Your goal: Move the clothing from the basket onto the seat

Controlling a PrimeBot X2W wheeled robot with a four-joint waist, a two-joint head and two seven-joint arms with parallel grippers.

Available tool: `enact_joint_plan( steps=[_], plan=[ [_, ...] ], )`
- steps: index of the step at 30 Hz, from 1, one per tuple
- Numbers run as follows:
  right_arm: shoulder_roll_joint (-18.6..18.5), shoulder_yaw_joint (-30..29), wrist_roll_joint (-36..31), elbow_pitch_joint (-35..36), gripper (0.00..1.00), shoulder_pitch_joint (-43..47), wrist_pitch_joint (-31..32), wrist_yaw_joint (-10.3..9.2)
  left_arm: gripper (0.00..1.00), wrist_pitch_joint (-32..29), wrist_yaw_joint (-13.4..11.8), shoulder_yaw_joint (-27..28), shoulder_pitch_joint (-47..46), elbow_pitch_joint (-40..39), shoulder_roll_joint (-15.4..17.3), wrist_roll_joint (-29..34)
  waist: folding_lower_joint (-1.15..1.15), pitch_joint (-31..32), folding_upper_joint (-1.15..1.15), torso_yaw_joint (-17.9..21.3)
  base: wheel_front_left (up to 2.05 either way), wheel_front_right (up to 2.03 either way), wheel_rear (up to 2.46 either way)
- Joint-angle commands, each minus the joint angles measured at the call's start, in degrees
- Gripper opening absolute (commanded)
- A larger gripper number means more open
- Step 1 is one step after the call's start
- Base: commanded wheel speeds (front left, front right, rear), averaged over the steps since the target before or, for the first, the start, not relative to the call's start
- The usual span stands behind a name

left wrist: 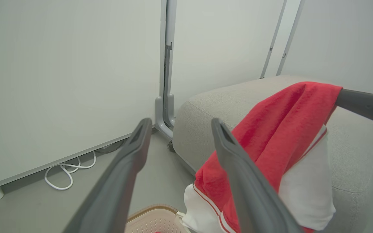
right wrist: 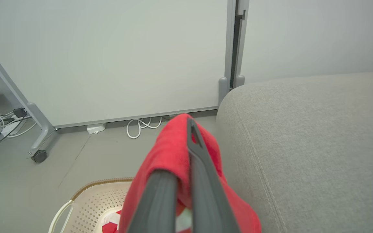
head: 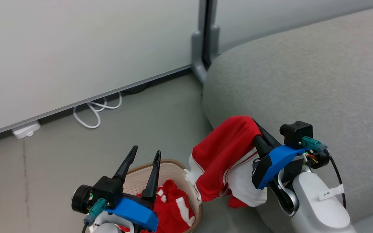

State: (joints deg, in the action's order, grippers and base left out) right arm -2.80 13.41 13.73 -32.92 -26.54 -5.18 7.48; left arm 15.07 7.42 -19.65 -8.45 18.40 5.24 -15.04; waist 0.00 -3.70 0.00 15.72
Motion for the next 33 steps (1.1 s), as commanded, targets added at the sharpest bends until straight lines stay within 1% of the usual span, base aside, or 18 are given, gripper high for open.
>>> enact_joint_plan(
  steps=[1,11,16,25,33],
  plan=[
    [-0.2,-0.1,0.2,-0.1,0.00,-0.2,-0.4,0.03,1.00,0.2,0.1,-0.2,-0.7,0.0,0.3,0.3,0.00,-0.6,0.00,3.8,0.00,0.00,0.00],
    [-0.2,0.6,1.0,-0.6,0.00,0.9,-1.1,0.03,1.00,0.2,0.1,-0.5,-0.4,0.7,0.9,0.0,0.00,-0.9,0.00,11.9,0.00,0.00,0.00],
    [-0.2,0.5,0.8,-0.7,0.00,1.3,-1.1,0.03,1.00,0.2,0.1,-0.5,-0.1,0.9,0.9,0.1,0.00,-0.8,0.00,14.9,0.00,0.00,0.00],
    [-0.1,-1.3,0.2,-0.1,0.00,2.1,-1.5,0.03,1.00,0.2,0.1,-2.1,-1.3,1.1,1.1,-0.1,0.00,-1.8,0.00,15.4,0.00,0.00,0.00],
    [-0.1,-1.3,0.8,-0.5,0.00,0.9,-1.0,0.03,1.00,0.2,0.1,-1.7,-1.1,0.8,1.3,0.1,0.00,-2.2,0.00,14.9,0.00,0.00,0.00]
  ],
)
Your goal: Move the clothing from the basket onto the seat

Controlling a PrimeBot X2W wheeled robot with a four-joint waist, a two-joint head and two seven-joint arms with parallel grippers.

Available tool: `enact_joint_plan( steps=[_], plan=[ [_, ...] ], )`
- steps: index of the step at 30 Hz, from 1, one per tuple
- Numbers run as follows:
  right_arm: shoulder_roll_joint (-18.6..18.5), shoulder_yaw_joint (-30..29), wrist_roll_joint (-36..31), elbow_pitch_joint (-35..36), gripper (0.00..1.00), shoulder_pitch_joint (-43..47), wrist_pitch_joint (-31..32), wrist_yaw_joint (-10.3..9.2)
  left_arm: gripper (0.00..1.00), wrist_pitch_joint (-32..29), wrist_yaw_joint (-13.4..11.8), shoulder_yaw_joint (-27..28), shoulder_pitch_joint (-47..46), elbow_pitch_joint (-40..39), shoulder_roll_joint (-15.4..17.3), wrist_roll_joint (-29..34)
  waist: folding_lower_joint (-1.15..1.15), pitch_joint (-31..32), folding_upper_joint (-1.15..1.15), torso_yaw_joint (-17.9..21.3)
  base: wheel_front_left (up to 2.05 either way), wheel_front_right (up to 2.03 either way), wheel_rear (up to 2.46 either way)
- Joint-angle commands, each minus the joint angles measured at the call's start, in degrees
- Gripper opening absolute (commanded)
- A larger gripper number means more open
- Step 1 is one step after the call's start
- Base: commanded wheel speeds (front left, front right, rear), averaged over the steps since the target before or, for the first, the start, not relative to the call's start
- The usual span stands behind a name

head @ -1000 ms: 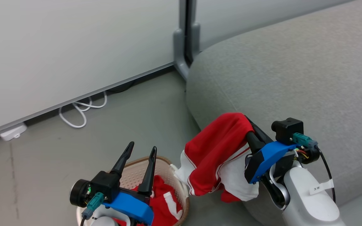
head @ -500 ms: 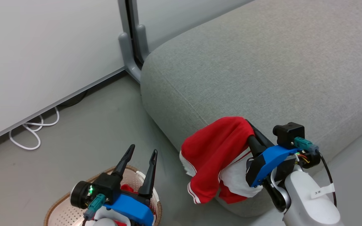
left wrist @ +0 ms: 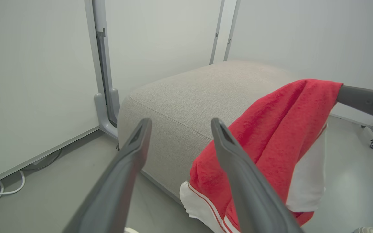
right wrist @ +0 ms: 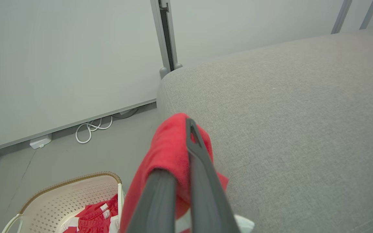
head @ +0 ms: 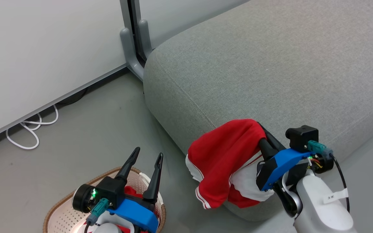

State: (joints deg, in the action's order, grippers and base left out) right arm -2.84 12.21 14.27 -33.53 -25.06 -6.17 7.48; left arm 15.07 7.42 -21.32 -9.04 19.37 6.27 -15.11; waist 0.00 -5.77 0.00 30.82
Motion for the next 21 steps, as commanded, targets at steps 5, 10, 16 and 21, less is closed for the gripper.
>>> enact_joint_plan(
  steps=[5,10,16,21],
  plan=[
    [-0.1,-1.8,0.1,0.6,0.00,-4.3,1.7,0.03,1.00,0.2,0.1,-0.1,-1.5,-0.7,0.8,0.8,0.00,-2.2,0.00,-1.5,0.00,0.00,0.00],
    [-1.2,-4.7,0.0,1.4,0.00,-11.2,5.0,0.03,1.00,0.2,0.1,-0.3,-2.9,-2.1,2.1,1.6,0.00,-6.2,0.00,-3.0,0.00,0.00,0.00],
    [-6.1,-12.7,1.4,3.8,0.00,-20.8,9.3,0.03,1.00,0.2,0.1,-1.7,-7.1,-4.4,4.5,2.0,0.00,-13.8,0.00,-6.1,0.00,0.00,0.00],
    [-11.7,-20.7,0.9,4.9,0.00,-26.9,12.3,0.02,1.00,0.2,0.1,-3.8,-11.2,-6.7,6.7,2.5,0.00,-20.3,0.00,-8.7,0.00,0.00,0.00]
  ],
)
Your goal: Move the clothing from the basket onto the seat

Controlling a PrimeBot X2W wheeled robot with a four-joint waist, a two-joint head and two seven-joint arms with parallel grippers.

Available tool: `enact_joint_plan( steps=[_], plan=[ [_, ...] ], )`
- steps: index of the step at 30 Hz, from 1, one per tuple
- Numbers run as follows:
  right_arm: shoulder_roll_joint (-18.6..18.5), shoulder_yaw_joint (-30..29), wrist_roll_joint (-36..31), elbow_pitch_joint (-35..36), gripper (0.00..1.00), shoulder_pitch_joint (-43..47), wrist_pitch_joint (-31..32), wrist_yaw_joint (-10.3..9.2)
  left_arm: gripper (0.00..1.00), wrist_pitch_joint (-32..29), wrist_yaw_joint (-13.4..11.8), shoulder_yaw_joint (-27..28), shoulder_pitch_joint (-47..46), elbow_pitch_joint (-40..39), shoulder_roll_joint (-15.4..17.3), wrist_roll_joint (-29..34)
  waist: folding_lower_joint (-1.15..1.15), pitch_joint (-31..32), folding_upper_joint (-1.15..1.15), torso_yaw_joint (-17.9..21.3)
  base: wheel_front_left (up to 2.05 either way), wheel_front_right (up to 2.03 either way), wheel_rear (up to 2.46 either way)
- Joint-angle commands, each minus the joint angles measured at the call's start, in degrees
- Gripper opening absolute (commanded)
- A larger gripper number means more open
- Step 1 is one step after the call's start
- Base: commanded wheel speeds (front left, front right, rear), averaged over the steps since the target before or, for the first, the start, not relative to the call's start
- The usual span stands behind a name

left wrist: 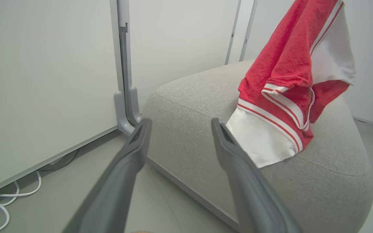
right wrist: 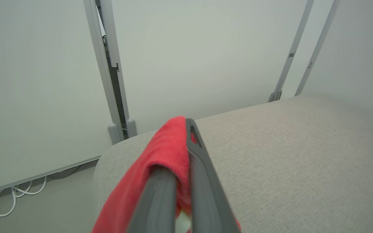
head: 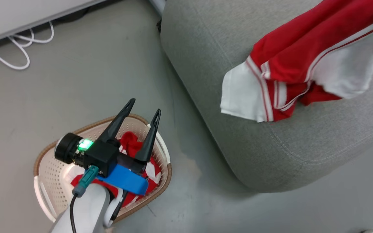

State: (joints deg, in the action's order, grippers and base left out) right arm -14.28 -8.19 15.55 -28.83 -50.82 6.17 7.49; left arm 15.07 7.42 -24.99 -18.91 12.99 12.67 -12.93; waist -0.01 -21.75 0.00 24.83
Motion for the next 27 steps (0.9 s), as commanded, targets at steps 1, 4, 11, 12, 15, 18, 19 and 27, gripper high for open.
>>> enact_joint_plan(
  steps=[1,4,11,12,15,18,19,27],
  plan=[
    [-1.0,-2.0,-0.2,0.1,0.00,-2.1,0.0,0.01,1.00,0.2,0.1,-0.4,-2.0,-0.7,0.8,0.4,0.01,-5.4,0.00,-3.2,0.00,0.00,0.00],
    [-4.3,-8.4,-0.3,0.7,0.00,-4.6,-0.2,0.01,1.00,0.2,0.1,-1.9,-4.1,-1.9,1.6,0.5,0.01,-8.8,0.00,-5.3,0.00,0.00,0.00],
    [-9.9,-17.8,-1.7,2.6,0.00,-9.6,-2.1,0.01,1.00,0.2,0.1,-3.3,-8.0,-4.9,4.5,1.3,0.01,-16.7,0.00,-7.7,0.00,0.00,0.00],
    [-9.5,-18.4,-1.8,2.3,0.00,-9.9,-2.3,0.02,1.00,0.2,0.1,-3.0,-8.2,-5.4,5.0,1.4,0.01,-17.7,0.00,-7.8,0.00,0.00,0.00],
    [-8.5,-20.4,-1.6,0.9,0.00,-9.7,-2.9,0.02,1.00,0.2,0.1,-2.3,-8.7,-6.9,5.7,1.3,0.01,-20.3,0.00,-8.0,0.00,0.00,0.00],
    [-7.5,-21.4,-2.5,-1.1,0.00,-7.7,-4.7,0.01,1.00,0.2,0.1,-2.6,-9.4,-8.2,5.8,2.0,0.01,-22.5,0.00,-8.6,0.00,0.00,0.00],
    [-7.0,-21.3,-2.9,-1.8,0.00,-6.9,-5.4,0.01,1.00,0.2,0.1,-2.7,-9.5,-8.6,5.6,2.1,0.01,-23.0,0.00,-8.8,0.00,0.00,0.00],
    [-5.2,-22.3,-2.8,-8.7,0.00,-3.2,-9.2,0.01,1.00,0.2,0.1,-3.6,-9.8,-9.1,4.9,2.7,0.01,-23.6,0.00,-9.7,0.00,0.00,0.00]
  ],
)
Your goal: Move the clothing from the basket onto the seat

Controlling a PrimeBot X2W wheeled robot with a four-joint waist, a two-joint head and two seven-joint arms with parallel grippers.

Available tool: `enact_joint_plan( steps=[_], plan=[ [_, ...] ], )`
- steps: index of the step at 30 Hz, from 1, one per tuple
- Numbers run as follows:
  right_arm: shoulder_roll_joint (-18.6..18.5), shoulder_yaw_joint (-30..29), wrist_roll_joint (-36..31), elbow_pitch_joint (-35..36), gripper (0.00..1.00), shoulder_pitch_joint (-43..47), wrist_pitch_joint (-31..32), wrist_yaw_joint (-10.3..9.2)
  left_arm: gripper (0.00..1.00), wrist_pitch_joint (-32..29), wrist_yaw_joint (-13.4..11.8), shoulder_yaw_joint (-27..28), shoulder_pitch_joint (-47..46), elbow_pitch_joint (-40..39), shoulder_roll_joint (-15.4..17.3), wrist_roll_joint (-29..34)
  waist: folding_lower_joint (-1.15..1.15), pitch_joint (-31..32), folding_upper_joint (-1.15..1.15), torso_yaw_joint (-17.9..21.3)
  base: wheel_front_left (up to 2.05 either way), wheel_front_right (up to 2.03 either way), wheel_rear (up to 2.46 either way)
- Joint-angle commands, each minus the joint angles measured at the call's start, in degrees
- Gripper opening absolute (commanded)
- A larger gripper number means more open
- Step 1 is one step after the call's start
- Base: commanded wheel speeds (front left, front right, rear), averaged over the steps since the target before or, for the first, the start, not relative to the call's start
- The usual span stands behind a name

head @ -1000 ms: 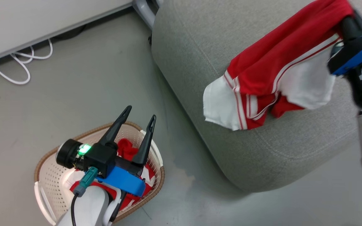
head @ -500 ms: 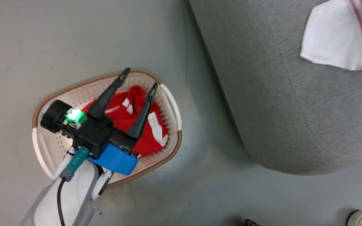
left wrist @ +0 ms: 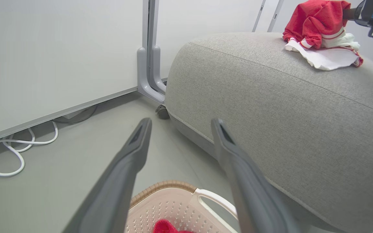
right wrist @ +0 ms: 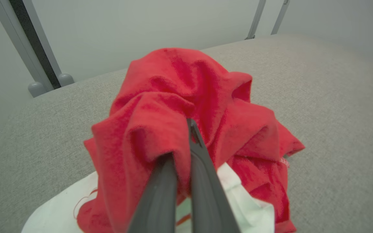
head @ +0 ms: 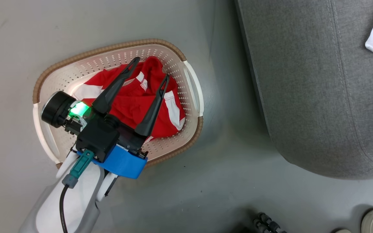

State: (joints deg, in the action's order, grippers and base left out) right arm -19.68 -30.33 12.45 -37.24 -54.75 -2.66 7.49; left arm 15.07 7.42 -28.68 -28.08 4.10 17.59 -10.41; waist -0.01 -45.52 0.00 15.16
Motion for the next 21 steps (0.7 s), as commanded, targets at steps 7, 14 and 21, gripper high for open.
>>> enact_joint_plan(
  steps=[7,14,21],
  plan=[
    [-0.8,0.1,1.0,-4.2,0.00,0.4,-1.5,0.01,1.00,0.2,0.1,1.2,0.0,-0.2,-0.4,-0.1,0.01,1.7,0.00,0.0,0.00,0.00,0.00],
    [-1.8,1.5,1.8,-6.7,0.96,-0.8,-2.4,0.01,1.00,0.2,0.1,1.5,0.4,0.1,-0.8,0.0,0.01,2.5,0.00,0.2,0.00,0.00,0.00],
    [-2.8,2.6,2.8,-8.2,1.00,-1.4,-2.8,0.01,1.00,0.2,0.1,1.6,0.2,0.2,-1.2,-0.2,0.01,3.0,0.00,-0.4,0.00,0.00,0.00]
  ],
)
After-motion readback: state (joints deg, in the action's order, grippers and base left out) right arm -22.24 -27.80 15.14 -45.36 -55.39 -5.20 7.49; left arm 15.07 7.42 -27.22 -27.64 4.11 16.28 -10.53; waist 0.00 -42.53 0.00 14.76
